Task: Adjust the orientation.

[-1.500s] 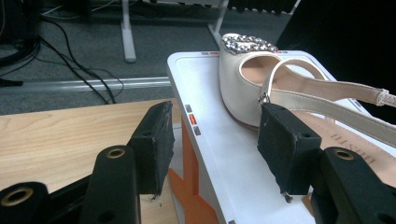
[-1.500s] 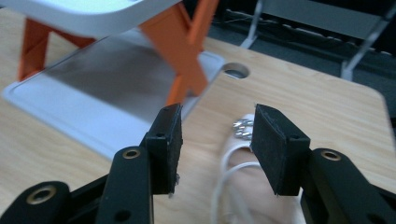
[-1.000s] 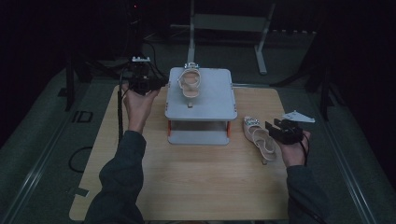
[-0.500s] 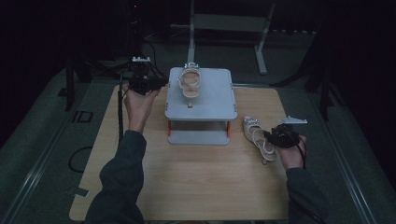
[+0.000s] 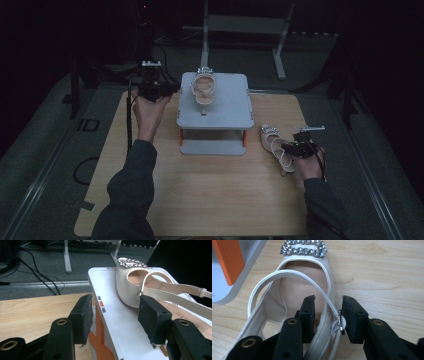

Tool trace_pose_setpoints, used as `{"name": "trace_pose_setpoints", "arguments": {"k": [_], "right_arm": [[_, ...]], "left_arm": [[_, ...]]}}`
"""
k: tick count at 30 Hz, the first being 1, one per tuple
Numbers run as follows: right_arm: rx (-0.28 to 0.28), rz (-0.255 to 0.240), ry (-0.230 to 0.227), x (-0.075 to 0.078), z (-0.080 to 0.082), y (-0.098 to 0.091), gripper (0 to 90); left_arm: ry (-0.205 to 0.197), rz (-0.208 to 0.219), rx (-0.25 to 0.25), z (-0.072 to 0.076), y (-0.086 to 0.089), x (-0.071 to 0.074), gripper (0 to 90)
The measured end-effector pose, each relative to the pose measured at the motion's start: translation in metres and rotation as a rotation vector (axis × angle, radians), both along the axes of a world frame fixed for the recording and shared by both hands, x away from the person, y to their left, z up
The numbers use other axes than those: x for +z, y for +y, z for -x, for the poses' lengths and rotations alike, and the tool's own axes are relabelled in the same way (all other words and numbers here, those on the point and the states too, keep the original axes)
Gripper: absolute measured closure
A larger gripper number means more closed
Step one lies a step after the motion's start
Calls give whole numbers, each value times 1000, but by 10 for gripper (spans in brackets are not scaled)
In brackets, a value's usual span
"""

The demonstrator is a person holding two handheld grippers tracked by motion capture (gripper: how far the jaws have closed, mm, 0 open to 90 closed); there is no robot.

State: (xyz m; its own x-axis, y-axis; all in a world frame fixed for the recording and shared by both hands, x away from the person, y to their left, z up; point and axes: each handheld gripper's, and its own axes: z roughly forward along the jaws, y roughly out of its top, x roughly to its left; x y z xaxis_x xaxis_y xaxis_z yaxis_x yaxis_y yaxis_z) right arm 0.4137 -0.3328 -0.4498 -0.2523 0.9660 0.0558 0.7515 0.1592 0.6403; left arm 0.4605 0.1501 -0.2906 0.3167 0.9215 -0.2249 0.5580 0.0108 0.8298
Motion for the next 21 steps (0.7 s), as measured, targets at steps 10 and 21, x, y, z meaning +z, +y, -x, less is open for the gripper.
{"name": "trace_pose_setpoints", "arguments": {"k": [10, 21], "right_arm": [[-140, -157, 123, 0, -9, -7, 782], [-234, -226, 202, 3, -14, -9, 824]], "left_arm": [[1, 4, 3, 1, 1, -1, 459], [-2, 3, -5, 0, -3, -2, 460]]}}
